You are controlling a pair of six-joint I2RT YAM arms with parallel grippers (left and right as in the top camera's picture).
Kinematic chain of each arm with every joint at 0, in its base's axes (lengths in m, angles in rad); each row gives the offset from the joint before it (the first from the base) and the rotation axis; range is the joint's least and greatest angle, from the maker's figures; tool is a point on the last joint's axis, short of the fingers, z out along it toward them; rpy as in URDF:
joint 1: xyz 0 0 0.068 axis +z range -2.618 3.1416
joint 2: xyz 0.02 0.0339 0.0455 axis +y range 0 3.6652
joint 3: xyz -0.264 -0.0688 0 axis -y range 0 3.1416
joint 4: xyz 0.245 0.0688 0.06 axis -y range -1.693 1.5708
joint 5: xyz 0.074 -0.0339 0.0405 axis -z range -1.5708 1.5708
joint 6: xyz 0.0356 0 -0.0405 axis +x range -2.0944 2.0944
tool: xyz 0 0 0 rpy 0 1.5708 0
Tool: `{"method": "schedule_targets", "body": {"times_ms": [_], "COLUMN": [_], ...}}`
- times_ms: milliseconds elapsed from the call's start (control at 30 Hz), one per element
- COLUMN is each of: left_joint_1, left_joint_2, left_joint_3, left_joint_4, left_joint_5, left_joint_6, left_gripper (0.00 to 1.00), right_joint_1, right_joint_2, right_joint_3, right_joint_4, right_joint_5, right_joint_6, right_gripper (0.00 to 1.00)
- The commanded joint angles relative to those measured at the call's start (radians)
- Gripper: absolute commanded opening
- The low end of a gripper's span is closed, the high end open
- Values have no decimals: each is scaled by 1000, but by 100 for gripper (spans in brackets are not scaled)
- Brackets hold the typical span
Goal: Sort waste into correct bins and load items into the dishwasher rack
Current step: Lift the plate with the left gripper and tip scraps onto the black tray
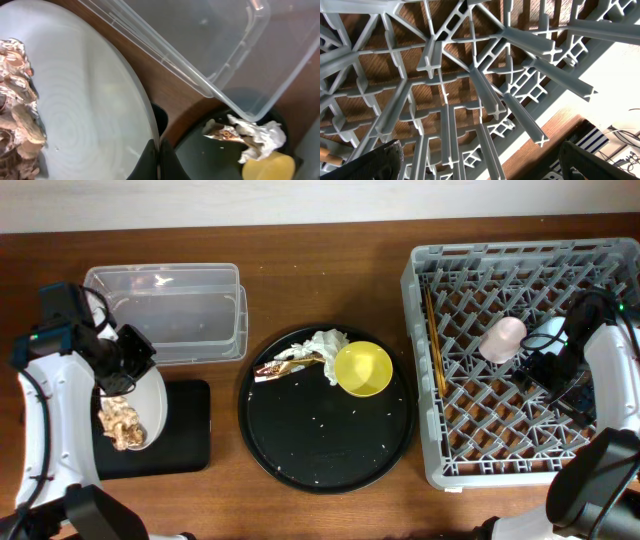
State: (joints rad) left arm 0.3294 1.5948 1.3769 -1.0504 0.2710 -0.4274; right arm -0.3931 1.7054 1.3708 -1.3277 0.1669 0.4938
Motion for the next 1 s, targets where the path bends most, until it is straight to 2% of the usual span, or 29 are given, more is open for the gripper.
{"method": "schedule_targets", "body": {"times_ms": [0,200,400,500,633,967], "left_joint_1": [31,61,192,234,272,377], "left_joint_2": [-26,-26,-26,-26,-26,-26], "left_joint_3": [17,17,16,11,11,3], "left_joint_4": [-10,-21,-72,-88,-89,-141], "left_joint_5": [125,175,346,380,539,618], "left_joint_6": [-8,-8,66,84,142,169], "left_gripper": [1,1,1,1,1,1], "right_joint_1": [-6,-6,-6,-6,-6,-6], "right_joint_2": [6,6,6,6,6,6], "right_joint_3": [2,2,2,2,2,2], "right_joint_4": [0,0,0,0,0,0], "right_joint_5": [1,1,1,1,1,1], "right_joint_6": [5,5,5,5,5,5], "right_gripper": [98,98,98,98,99,98]}}
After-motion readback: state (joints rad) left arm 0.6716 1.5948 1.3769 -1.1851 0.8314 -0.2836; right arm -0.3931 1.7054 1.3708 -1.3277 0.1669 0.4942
